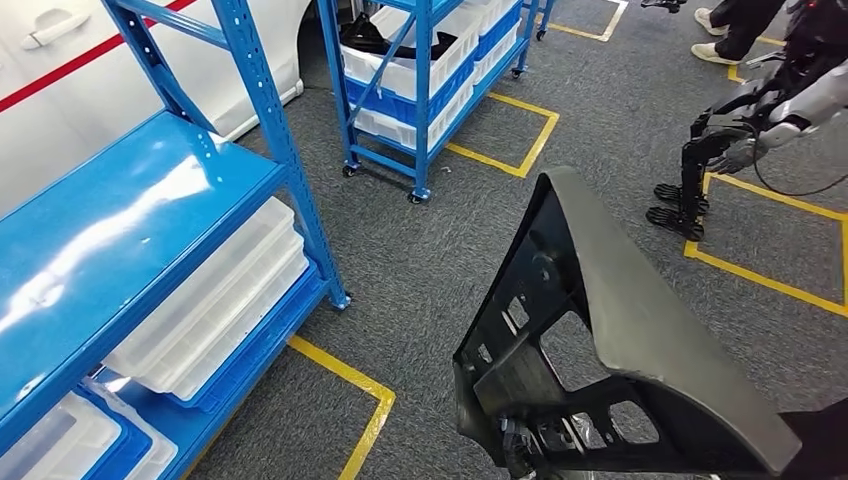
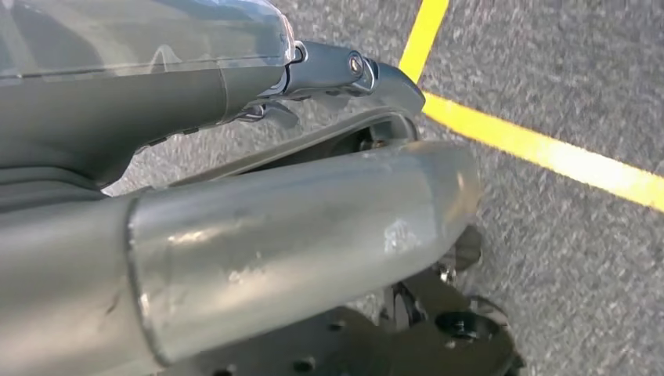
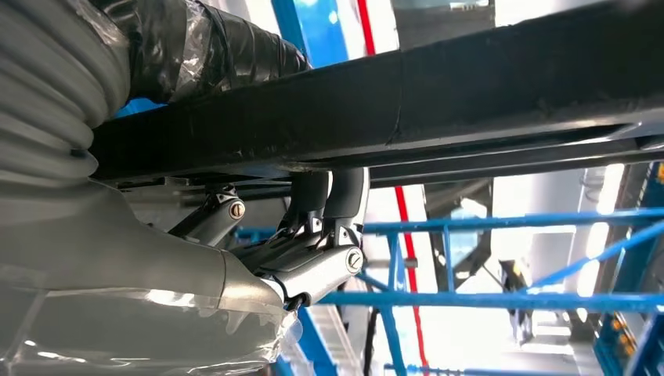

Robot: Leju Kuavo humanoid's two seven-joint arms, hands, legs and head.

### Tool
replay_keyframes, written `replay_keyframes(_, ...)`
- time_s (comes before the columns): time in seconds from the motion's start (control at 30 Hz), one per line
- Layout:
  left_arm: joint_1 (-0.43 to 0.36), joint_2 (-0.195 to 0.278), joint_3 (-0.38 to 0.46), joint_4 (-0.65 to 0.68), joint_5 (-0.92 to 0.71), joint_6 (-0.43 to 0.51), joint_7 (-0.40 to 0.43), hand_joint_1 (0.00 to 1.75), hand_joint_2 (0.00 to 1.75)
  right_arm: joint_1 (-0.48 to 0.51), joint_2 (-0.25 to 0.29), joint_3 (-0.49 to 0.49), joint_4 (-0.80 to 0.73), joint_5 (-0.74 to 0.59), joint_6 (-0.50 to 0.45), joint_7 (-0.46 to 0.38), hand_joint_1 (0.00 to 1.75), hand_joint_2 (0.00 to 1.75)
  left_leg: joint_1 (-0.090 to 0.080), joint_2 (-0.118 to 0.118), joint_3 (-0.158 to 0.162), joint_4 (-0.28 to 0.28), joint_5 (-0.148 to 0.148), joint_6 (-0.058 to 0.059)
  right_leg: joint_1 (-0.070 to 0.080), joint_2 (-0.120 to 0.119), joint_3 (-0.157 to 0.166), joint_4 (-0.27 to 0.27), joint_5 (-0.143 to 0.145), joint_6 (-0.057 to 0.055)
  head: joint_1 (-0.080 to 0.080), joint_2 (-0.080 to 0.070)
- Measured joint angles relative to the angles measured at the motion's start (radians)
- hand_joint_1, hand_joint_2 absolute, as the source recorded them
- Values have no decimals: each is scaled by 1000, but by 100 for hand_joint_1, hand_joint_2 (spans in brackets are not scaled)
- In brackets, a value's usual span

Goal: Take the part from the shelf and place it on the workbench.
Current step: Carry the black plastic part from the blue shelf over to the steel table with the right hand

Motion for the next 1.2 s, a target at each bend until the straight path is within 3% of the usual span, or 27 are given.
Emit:
replay_keyframes(0.07,2,0,0,0,0,0,0,0,0,-2,0,0,1,0,0,0,175,175,0,30,2,-6,3,8,0,-59,-51,105,-62,8,0,0)
replay_keyframes(0.13,2,0,0,0,0,0,0,0,0,-1,0,-1,2,0,0,1,175,175,-2,60,1,-5,1,9,-6,-74,-107,220,-109,17,0,0)
replay_keyframes(0.17,2,0,0,0,0,0,0,0,0,0,0,-1,2,0,0,1,175,175,-2,75,1,-4,0,8,-10,-77,-116,239,-107,20,0,0)
replay_keyframes(0.2,1,0,0,0,0,0,0,0,0,0,0,-1,3,0,0,2,175,175,-1,88,1,-3,-2,5,-13,-81,-105,220,-88,23,0,0)
replay_keyframes(0.3,-1,-2,0,0,0,0,0,0,0,0,0,-2,3,0,0,2,175,175,-2,120,6,8,-16,-10,-16,-129,0,31,-8,23,0,0)
replay_keyframes(0.37,-2,-1,0,0,0,0,0,0,0,-1,0,-2,3,0,0,2,175,175,-5,135,9,13,-26,-23,-9,-149,29,-24,-1,10,0,0)
replay_keyframes(0.43,-4,-1,0,0,0,0,0,0,0,0,0,-4,3,0,0,2,175,175,-5,151,17,12,-30,-34,-4,-132,27,-25,-3,-6,0,0)
replay_keyframes(0.47,-6,-2,0,0,0,0,0,0,0,0,0,-4,3,0,0,2,175,175,-2,146,20,16,-37,-40,-5,-123,26,-27,-1,-13,0,0)
replay_keyframes(0.53,-6,-2,0,0,-1,0,0,0,0,0,1,-5,3,0,0,2,175,175,3,104,-3,74,-81,-48,-7,-102,26,-32,4,-26,-1,0)
replay_keyframes(0.6,-4,-2,1,0,-2,-1,1,0,0,-1,2,-5,3,1,0,2,175,175,4,57,-65,206,-149,-48,-4,-80,24,-33,6,-34,-1,0)
replay_keyframes(0.63,-3,-2,1,0,-3,-1,2,0,0,-2,3,-5,3,1,0,2,175,175,4,49,-97,269,-170,-46,-2,-67,24,-33,7,-36,-1,0)
replay_keyframes(0.67,-2,-2,1,0,-3,-2,2,0,0,-1,3,-6,3,1,0,3,175,175,4,46,-118,304,-172,-44,1,-53,24,-32,7,-37,-1,0)
replay_keyframes(0.7,-1,-2,1,0,-3,-2,3,0,0,-1,3,-6,3,1,0,3,175,175,3,44,-123,302,-153,-39,4,-39,26,-32,7,-37,-1,0)
replay_keyframes(0.77,0,-2,2,0,-3,-2,3,0,0,-1,3,-6,3,1,0,4,175,175,0,27,-84,195,-74,-27,6,-10,30,-31,7,-37,-1,0)
replay_keyframes(0.83,0,0,3,0,-3,-2,3,0,0,-2,3,-6,3,1,0,4,175,175,-3,-29,-39,74,-19,-14,6,13,28,-28,8,-34,0,0)
replay_keyframes(0.9,-1,1,4,0,-3,-2,3,0,0,-2,3,-6,3,1,0,4,175,175,-7,-59,-26,33,-11,-9,0,36,19,-28,12,-23,-1,0)
replay_keyframes(0.97,-3,0,4,0,-3,-2,3,0,0,0,4,-7,3,1,0,4,175,175,-7,-35,-19,18,-4,-5,-5,53,14,-31,18,-9,-1,0)
replay_keyframes(1.03,-2,-1,4,0,-3,-2,3,0,0,1,4,-8,3,2,0,4,175,175,-4,-5,-9,-4,9,5,1,11,-3,4,-7,0,-1,0)
replay_keyframes(1.1,-1,-1,4,0,-3,-3,3,0,0,-1,3,-8,3,2,0,4,175,175,-5,26,-5,-16,14,12,3,-52,-53,110,-71,7,0,0)
replay_keyframes(1.17,0,-1,5,0,-3,-3,3,0,0,0,3,-10,3,2,0,5,175,175,-8,56,-5,-15,12,12,-3,-72,-99,209,-111,15,0,0)
replay_keyframes(1.2,0,-1,5,0,-3,-3,3,0,0,1,3,-10,4,2,0,5,175,175,-8,71,-5,-15,11,11,-6,-77,-100,216,-106,18,0,0)
